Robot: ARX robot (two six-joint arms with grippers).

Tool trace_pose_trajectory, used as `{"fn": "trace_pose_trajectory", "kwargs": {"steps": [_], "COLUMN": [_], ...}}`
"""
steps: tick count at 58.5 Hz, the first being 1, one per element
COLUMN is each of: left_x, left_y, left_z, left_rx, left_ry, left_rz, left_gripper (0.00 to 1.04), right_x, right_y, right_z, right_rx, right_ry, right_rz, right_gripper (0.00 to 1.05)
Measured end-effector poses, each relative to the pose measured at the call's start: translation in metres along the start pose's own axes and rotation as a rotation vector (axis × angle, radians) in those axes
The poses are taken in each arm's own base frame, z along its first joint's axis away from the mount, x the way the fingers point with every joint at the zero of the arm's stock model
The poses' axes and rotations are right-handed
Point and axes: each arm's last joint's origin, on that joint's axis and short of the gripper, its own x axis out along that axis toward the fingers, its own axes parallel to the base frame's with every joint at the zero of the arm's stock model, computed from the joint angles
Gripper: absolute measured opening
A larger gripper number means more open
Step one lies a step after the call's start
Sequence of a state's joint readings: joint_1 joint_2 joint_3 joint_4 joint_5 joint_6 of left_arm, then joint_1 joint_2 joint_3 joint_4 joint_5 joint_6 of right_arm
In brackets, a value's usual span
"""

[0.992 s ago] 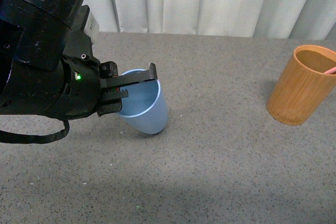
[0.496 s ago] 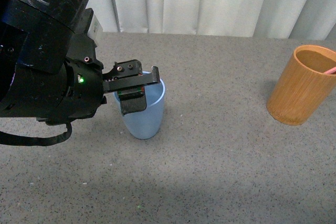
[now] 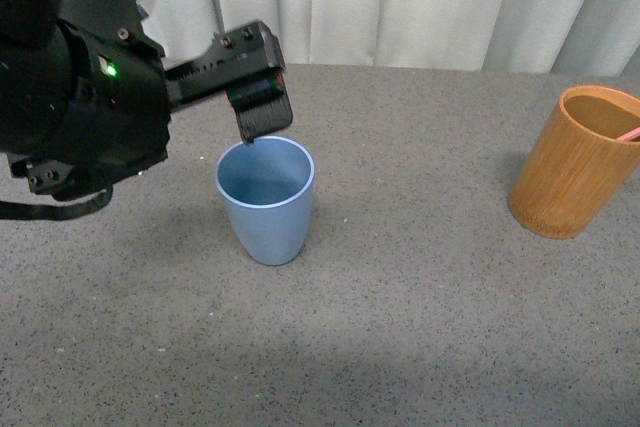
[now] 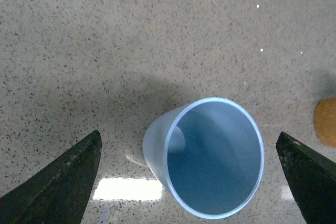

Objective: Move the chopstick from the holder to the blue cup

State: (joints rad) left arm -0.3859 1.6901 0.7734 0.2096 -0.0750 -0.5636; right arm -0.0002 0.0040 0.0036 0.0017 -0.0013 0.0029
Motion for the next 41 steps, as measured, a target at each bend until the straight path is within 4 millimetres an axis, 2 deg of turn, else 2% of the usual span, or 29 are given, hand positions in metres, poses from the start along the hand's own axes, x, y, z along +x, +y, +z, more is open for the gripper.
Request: {"fn": "trace_pose_trajectory", "kwargs": {"steps": [2, 6, 10, 14, 18, 23, 28, 31, 41], "left_x": [-0.001, -0.007, -0.029, -0.051, -0.069, -0.087, -0.105, -0.115, -0.146], "left_y": [0.001, 0.021, 0.049, 0.066, 0.082, 0.101, 0.111, 0.112, 0.114], "left_z": [0.003, 0.004, 0.003, 0.006, 0.008, 0.000, -0.022, -0.033, -0.062], "left_rx": [0.004, 0.121, 0.241, 0.282, 0.317, 0.342, 0.345, 0.349, 0.358], "left_ry": [-0.027, -0.387, -0.587, -0.699, -0.747, -0.749, -0.714, -0.700, -0.663], "left_rz": [0.006, 0.052, 0.052, 0.047, 0.048, 0.069, 0.104, 0.096, 0.105], "left_gripper": [0.97, 0.81, 0.67, 0.56, 0.46, 0.31, 0.12, 0.03, 0.04], "right_x": [0.000, 0.000, 0.000, 0.000, 0.000, 0.000, 0.000, 0.000, 0.000], "right_y": [0.000, 0.000, 0.000, 0.000, 0.000, 0.000, 0.000, 0.000, 0.000], "right_z": [0.000, 0.000, 0.000, 0.000, 0.000, 0.000, 0.000, 0.000, 0.000], "right_rx": [0.000, 0.000, 0.000, 0.000, 0.000, 0.000, 0.000, 0.000, 0.000], "right_ry": [0.000, 0.000, 0.000, 0.000, 0.000, 0.000, 0.000, 0.000, 0.000], "right_rz": [0.000, 0.002, -0.001, -0.001, 0.000, 0.001, 0.001, 0.000, 0.000], "right_gripper": [0.95, 0.95, 0.95, 0.95, 0.95, 0.95, 0.95, 0.95, 0.95]}}
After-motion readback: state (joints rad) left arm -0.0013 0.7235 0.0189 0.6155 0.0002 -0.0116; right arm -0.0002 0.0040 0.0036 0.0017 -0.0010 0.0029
